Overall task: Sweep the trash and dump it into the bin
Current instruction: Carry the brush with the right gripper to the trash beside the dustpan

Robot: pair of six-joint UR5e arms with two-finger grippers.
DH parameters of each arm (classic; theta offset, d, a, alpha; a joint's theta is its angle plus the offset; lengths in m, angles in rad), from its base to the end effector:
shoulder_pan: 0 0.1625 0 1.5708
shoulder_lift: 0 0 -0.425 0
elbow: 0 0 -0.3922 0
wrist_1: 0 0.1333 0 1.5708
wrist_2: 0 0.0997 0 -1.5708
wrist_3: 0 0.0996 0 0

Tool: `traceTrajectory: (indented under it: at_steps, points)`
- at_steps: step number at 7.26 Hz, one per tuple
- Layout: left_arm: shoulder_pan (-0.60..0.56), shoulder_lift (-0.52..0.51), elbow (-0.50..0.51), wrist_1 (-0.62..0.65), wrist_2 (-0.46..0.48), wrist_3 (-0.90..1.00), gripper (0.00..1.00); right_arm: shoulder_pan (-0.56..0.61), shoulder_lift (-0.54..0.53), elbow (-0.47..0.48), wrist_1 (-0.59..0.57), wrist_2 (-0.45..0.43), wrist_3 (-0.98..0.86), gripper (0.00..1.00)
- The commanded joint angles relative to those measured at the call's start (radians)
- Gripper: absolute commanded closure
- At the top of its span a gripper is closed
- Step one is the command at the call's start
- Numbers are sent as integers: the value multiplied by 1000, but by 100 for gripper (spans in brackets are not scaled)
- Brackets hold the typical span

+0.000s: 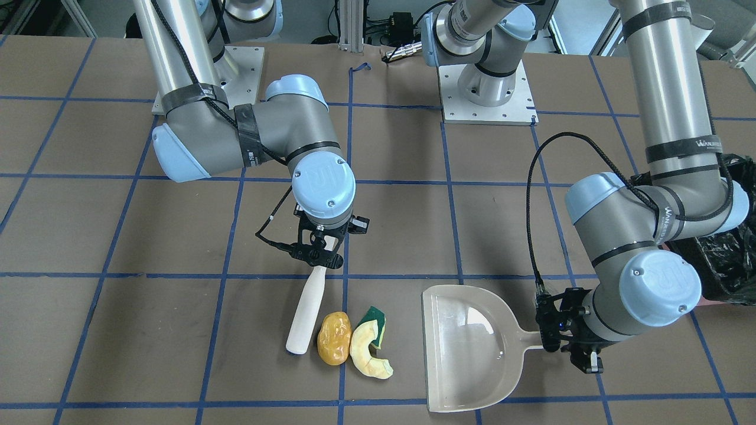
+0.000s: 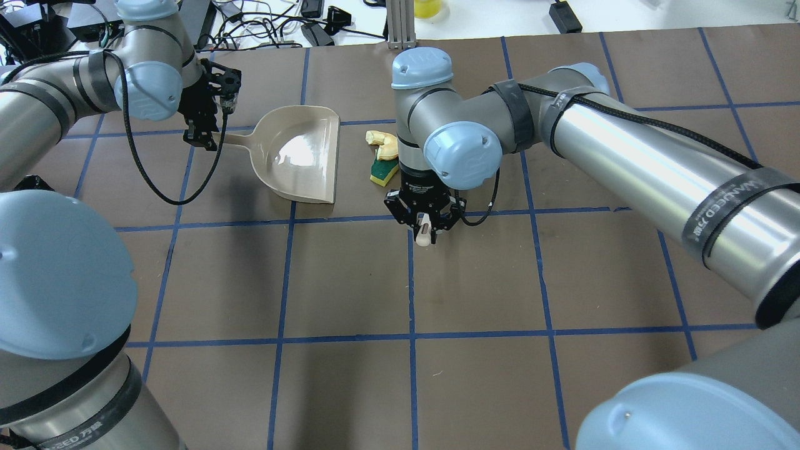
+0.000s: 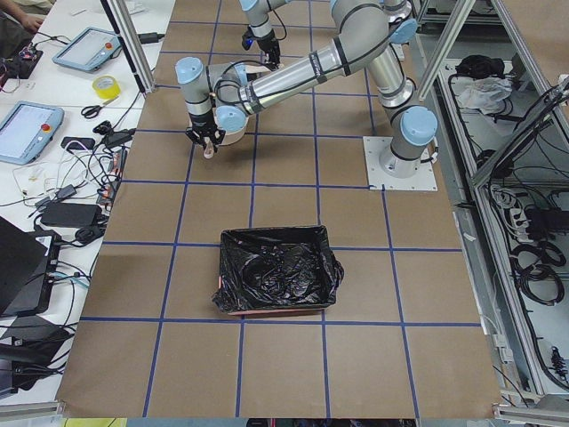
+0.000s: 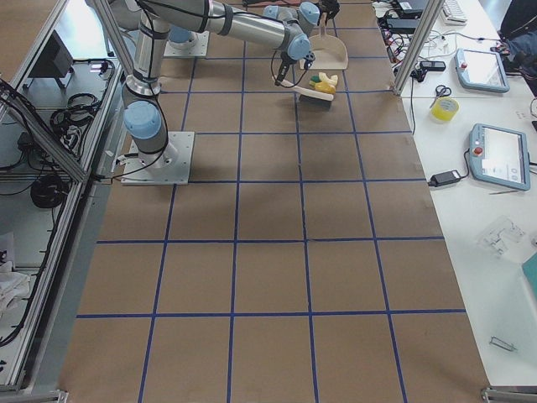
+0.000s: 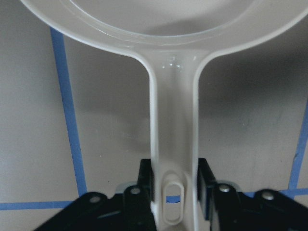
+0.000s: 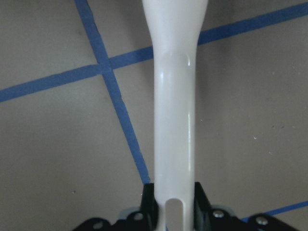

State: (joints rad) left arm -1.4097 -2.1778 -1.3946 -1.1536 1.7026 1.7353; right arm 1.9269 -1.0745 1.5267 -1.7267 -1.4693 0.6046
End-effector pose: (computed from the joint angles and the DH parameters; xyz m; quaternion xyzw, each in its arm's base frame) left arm -0.0068 -0.7074 0.2477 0.7071 0.7040 0.0575 0.0329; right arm 0.3511 -0.5326 0.2410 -0.1298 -0.9792 -0.1539 0.0236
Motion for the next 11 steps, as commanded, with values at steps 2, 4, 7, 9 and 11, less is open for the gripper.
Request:
traceTrajectory:
  at_steps: [2,4,7,9,11]
  points:
    - [0,4,0,-1,0,1,81,35,62,-88,-1,29,23,100]
    - [0,1,2,-2,-1,0,81,69,76,-105,-10,35,12,100]
    - [0,1,2,-2,-3,0,81,112,94,-109,-46,35,-20,100]
    - [0,1,2,-2,-3,0,81,139,122,-143,-56,37,-19,100]
    - [-2,1,2,-2,-4,0,81,173,165,-193,-59,44,-16,100]
